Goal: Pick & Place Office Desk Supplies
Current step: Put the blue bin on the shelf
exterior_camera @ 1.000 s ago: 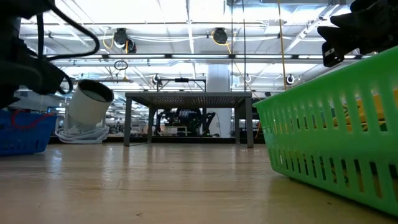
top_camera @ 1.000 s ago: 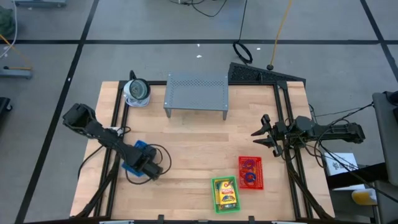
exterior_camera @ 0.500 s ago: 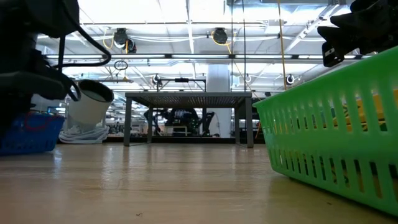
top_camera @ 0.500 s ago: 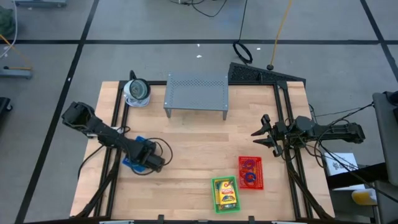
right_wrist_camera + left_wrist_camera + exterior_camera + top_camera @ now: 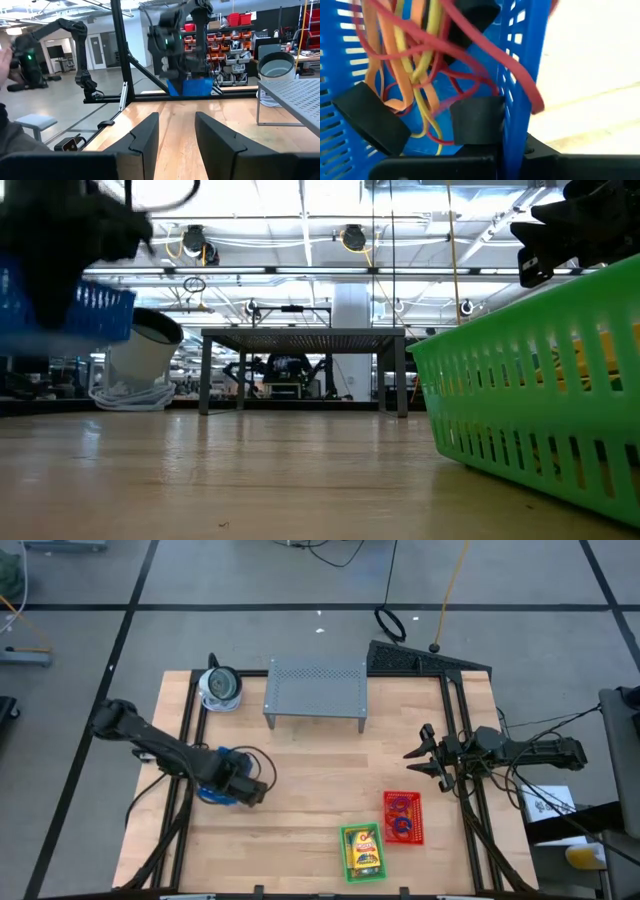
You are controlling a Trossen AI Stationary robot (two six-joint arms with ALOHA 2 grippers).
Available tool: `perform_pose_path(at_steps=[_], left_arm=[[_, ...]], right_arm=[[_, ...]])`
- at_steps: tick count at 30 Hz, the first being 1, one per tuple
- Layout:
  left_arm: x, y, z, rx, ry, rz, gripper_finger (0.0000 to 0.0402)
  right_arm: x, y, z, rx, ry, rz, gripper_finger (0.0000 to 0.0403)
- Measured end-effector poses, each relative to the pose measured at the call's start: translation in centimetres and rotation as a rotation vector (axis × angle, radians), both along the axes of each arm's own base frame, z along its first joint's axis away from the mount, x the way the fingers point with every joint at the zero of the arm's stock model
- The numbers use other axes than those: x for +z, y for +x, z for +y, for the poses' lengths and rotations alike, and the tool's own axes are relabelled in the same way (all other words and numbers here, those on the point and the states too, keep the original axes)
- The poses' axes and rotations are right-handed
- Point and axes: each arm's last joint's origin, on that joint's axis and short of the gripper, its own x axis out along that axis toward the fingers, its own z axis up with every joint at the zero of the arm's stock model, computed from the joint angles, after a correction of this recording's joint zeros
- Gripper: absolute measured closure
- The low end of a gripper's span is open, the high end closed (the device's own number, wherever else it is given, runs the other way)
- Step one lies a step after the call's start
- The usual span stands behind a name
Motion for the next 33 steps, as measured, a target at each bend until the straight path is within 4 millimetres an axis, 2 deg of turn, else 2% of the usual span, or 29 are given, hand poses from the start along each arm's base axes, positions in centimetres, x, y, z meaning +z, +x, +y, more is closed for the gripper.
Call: perform_pose_path(at_steps=[7,13,24,29,33], left_arm=[[7.1,0.6,1.0,0.026,0.026,-0.022,0.0401],[10.8,1.7,2.6,0.041,0.038,-0.068,0.0401],[15.4,6.1,7.7,0.014,0.153,-0.135,0.0401],[15.9,7.8,10.5,-0.014,0.179,-0.132,0.0401],[15.3,8.7,13.1,-0.030,0.159,-0.101,0.0401]], right_arm=[[0.0,0.0,0.0,0.000,0.000,0.000,0.0287],[0.0,0.0,0.0,0.000,0.000,0.000,0.0287],[0.0,0.0,0.0,0.000,0.000,0.000,0.0287],[0.0,0.0,0.0,0.000,0.000,-0.001,0.0287],[0.0,0.0,0.0,0.000,0.000,-0.001,0.0287]])
